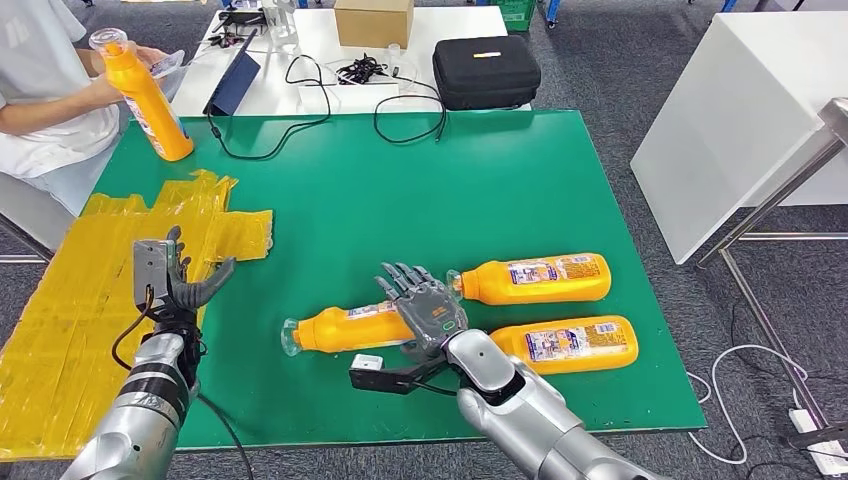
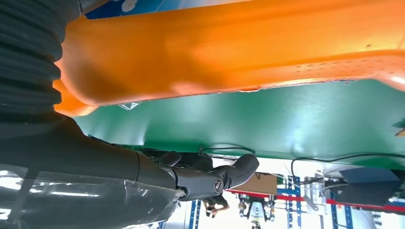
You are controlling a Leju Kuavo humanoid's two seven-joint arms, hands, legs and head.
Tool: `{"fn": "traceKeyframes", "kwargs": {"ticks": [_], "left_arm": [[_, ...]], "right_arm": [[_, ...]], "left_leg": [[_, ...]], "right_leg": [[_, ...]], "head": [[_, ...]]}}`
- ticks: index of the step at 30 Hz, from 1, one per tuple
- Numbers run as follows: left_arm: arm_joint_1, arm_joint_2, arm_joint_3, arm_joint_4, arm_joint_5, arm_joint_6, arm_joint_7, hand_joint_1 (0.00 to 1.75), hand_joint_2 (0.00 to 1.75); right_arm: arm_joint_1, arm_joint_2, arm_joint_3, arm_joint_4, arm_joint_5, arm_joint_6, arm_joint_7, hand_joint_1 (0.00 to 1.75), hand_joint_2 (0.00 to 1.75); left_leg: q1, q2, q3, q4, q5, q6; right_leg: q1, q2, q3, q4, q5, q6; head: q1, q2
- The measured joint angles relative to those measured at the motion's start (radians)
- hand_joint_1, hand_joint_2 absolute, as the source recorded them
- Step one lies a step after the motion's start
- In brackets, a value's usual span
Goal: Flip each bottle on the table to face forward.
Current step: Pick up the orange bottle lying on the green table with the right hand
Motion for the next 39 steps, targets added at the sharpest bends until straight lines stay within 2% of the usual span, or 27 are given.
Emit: {"fn": "traceKeyframes", "kwargs": {"ticks": [12, 14, 15, 17, 19, 22, 30, 39], "left_arm": [[0.005, -0.009, 0.007, -0.002, -0.008, -0.009, 0.003, 0.0, 1.75], [0.005, -0.01, 0.007, -0.002, -0.008, -0.009, 0.003, 0.0, 1.75], [0.005, -0.01, 0.007, -0.002, -0.009, -0.009, 0.003, 0.0, 1.75], [0.005, -0.011, 0.007, -0.002, -0.009, -0.01, 0.003, 0.0, 1.75], [0.004, -0.013, 0.007, -0.002, -0.009, -0.009, 0.003, 0.0, 1.75], [0.004, -0.017, 0.007, -0.002, -0.009, -0.009, 0.003, 0.0, 1.75], [0.003, -0.025, 0.004, -0.001, -0.01, -0.009, 0.003, 0.0, 1.75], [0.002, -0.032, -0.008, -0.001, -0.01, -0.009, 0.003, 0.0, 1.75]], "right_arm": [[-0.019, 0.021, -0.022, 0.105, -0.032, 0.071, -0.034, 0.0, 1.75], [-0.026, 0.024, -0.024, 0.12, -0.034, 0.079, -0.037, 0.07, 1.75], [-0.031, 0.026, -0.024, 0.129, -0.037, 0.087, -0.04, 0.21, 1.75], [-0.045, 0.031, -0.024, 0.152, -0.043, 0.106, -0.049, 0.87, 1.75], [-0.058, 0.036, -0.024, 0.175, -0.049, 0.12, -0.057, 1.45, 1.75], [-0.073, 0.045, -0.023, 0.209, -0.055, 0.131, -0.063, 1.72, 1.75], [-0.108, 0.064, -0.023, 0.278, -0.077, 0.135, -0.08, 1.75, 1.75], [-0.103, 0.079, -0.037, 0.305, -0.124, 0.046, -0.086, 1.75, 1.75]], "left_leg": [[0.0, 0.0, 0.0, 0.0, 0.0, 0.0], [0.0, 0.0, 0.0, 0.0, 0.0, 0.0], [0.0, 0.0, 0.0, 0.0, 0.0, 0.0], [0.0, 0.0, 0.0, 0.0, 0.0, 0.0], [0.0, 0.0, 0.001, 0.0, 0.0, 0.0], [0.0, 0.0, 0.001, 0.0, 0.0, 0.0], [0.0, 0.0, 0.003, 0.0, 0.0, 0.0], [0.0, 0.0, 0.003, 0.0, 0.0, 0.0]], "right_leg": [[0.0, 0.0, 0.0, 0.0, 0.0, 0.0], [0.0, 0.0, 0.0, 0.0, 0.0, 0.0], [0.0, 0.0, 0.0, 0.0, 0.0, 0.0], [0.0, 0.0, 0.0, 0.0, 0.0, 0.0], [0.0, 0.0, 0.0, 0.0, 0.0, 0.0], [0.0, 0.0, 0.0, 0.0, 0.0, 0.0], [0.0, 0.0, 0.002, 0.0, 0.0, 0.0], [0.0, 0.0, 0.003, 0.0, 0.0, 0.0]], "head": [[0.0, 0.0], [0.0, 0.0], [0.0, 0.0], [0.0, 0.0], [0.0, 0.0], [0.0, 0.0], [0.0, 0.0], [0.0, 0.0]]}}
